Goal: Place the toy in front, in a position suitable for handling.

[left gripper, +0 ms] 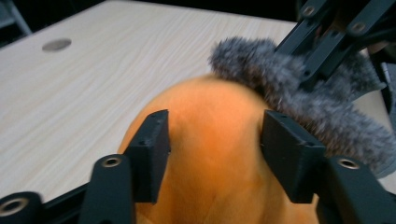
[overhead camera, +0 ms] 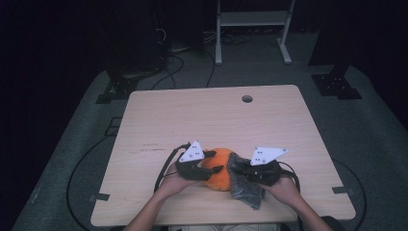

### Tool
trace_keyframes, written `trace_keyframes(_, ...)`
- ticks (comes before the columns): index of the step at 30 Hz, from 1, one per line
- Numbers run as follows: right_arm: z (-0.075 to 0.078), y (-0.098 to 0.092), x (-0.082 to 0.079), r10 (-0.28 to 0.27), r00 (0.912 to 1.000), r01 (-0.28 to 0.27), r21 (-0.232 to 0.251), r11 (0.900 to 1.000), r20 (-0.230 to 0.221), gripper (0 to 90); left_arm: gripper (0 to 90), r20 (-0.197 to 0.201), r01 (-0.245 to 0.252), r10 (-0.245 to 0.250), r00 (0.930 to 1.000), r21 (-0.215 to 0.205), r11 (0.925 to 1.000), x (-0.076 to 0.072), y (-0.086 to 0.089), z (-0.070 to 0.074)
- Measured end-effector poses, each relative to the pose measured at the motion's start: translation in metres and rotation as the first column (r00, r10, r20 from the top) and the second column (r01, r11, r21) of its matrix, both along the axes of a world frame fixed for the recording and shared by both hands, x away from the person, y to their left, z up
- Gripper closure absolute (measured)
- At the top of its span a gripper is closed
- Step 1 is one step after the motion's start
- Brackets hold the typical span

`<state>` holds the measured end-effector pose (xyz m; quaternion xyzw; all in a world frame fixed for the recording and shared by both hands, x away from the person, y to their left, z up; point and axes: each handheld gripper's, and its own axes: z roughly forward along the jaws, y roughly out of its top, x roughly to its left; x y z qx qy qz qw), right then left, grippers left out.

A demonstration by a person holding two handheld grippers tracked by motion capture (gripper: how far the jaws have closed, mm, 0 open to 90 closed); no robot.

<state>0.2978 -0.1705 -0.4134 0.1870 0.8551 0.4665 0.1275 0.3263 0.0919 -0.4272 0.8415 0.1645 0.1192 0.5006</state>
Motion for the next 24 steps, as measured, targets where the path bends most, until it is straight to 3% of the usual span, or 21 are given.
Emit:
trace_keyframes(4, -0.009, -0.012, 0.0, -0.021, 0.9994, 0.021, 0.009, 1.0, -0.027, 81.8, 44.7, -0.015, 0.001, -0.001, 0.9999, -0.004, 1.0, -0.001, 0.003, -0.004)
trace_keyframes(11, -0.022, -0.035, -0.002, -0.063, 0.9952, 0.061, -0.029, 0.998, -0.075, 81.8, 46.7, -0.033, 0.002, -0.002, 0.9995, -0.017, 0.9999, -0.002, 0.004, -0.005)
trace_keyframes(13, -0.019, -0.039, -0.002, -0.063, 0.9938, 0.064, 0.007, 0.998, -0.091, 81.8, 47.7, -0.034, 0.005, -0.005, 0.9994, -0.016, 0.9999, -0.003, 0.005, -0.006)
trace_keyframes(16, -0.001, -0.029, 0.002, -0.028, 0.9973, 0.034, 0.093, 0.995, -0.068, 81.7, 49.7, -0.038, 0.017, -0.018, 0.9991, -0.014, 0.9998, -0.003, 0.003, -0.006)
trace_keyframes(18, 0.003, -0.025, 0.004, -0.019, 0.9978, 0.026, 0.103, 0.994, -0.063, 81.8, 49.9, -0.035, 0.021, -0.021, 0.9992, -0.011, 0.9997, -0.004, 0.003, -0.006)
trace_keyframes(20, 0.008, -0.013, 0.01, -0.001, 0.9986, 0.006, 0.1, 0.995, -0.053, 81.7, 49.9, -0.032, 0.028, -0.029, 0.9991, -0.007, 0.9996, -0.004, 0.004, -0.005)
trace_keyframes(22, 0.008, -0.003, 0.015, 0.017, 0.9979, -0.013, 0.063, 0.998, -0.062, 81.8, 48.2, -0.036, 0.042, -0.043, 0.9984, -0.02, 0.9989, -0.005, 0.007, -0.002)
trace_keyframes(24, 0.004, 0.002, 0.017, 0.03, 0.9962, -0.025, 0.065, 0.998, -0.082, 81.7, 34.2, -0.03, 0.057, -0.058, 0.9978, -0.042, 0.9975, -0.004, 0.009, 0.003)
